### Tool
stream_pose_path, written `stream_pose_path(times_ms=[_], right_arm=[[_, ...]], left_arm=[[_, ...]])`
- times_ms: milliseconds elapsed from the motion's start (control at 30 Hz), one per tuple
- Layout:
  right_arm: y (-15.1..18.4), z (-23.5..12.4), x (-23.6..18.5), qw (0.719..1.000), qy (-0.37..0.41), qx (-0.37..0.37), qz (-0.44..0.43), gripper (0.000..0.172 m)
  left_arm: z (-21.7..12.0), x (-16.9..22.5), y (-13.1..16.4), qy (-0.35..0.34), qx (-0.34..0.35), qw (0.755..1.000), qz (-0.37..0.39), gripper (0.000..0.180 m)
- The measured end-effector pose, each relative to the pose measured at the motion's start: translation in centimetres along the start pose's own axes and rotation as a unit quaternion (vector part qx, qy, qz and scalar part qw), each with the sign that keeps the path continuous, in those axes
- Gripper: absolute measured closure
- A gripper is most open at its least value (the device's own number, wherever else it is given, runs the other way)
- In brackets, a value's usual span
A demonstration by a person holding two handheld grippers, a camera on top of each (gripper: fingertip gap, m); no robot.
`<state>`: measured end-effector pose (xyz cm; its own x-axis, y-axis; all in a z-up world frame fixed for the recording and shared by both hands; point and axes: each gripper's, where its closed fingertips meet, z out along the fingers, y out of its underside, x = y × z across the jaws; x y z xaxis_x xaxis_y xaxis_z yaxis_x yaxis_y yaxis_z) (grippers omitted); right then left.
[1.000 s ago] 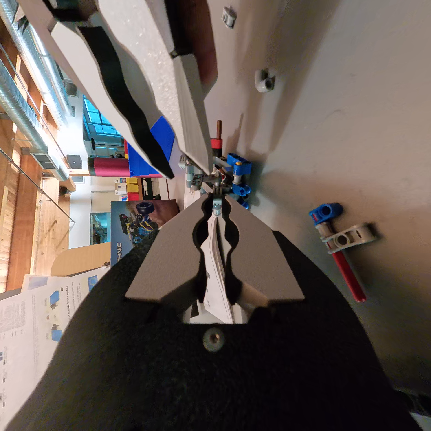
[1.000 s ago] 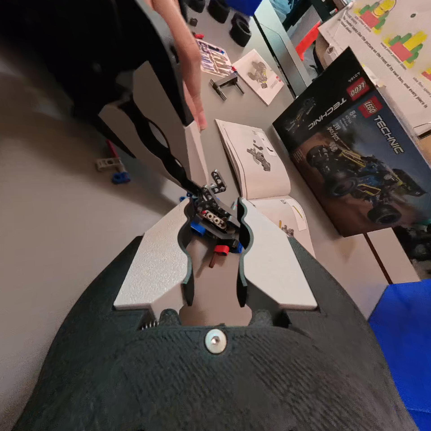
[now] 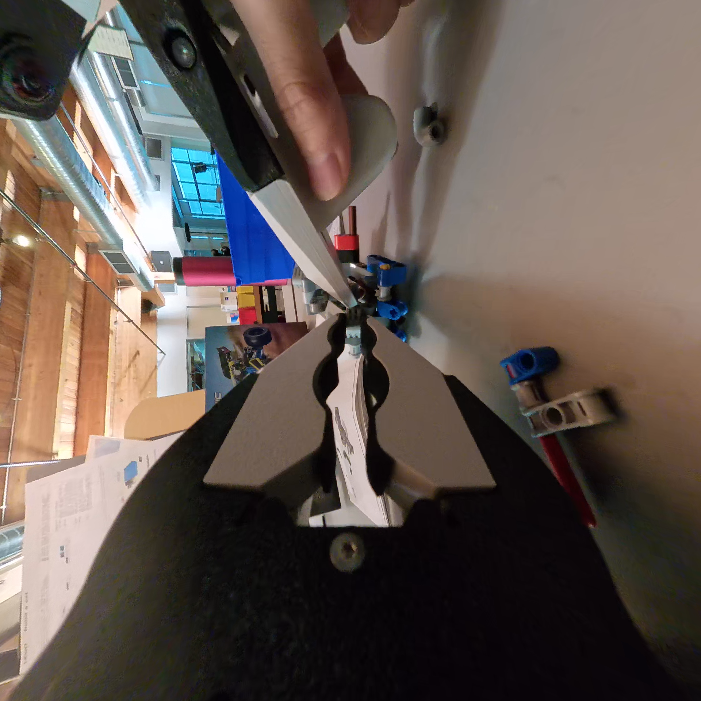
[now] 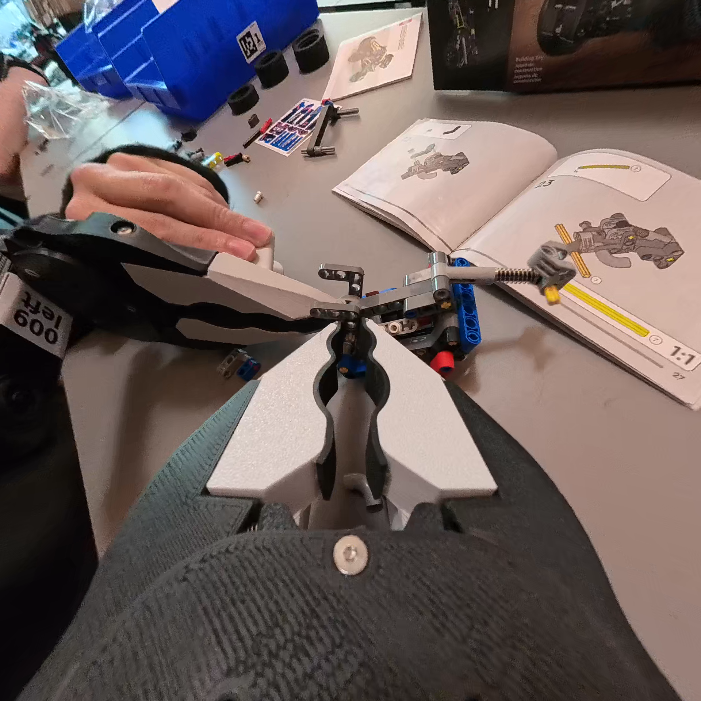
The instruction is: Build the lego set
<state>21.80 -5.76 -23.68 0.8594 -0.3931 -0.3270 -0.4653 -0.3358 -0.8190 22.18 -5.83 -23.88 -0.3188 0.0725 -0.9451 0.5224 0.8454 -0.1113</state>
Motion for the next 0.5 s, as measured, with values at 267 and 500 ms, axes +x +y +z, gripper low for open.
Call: stream_pose_path(times_ms=[267,500], right_arm=[[0.1,-0.1,0.1,1.000,0.010,0.008,0.024,0.166],[0.6,-3.7,3.1,0.995,0.094,0.013,0.012,0.167]], left_arm=[[0.1,0.0,0.1,0.007,-0.012,1.000,-0.010,0.177],[-0.3,-0.3,3.7,0.012,-0.054,0.997,-0.056,0.177]])
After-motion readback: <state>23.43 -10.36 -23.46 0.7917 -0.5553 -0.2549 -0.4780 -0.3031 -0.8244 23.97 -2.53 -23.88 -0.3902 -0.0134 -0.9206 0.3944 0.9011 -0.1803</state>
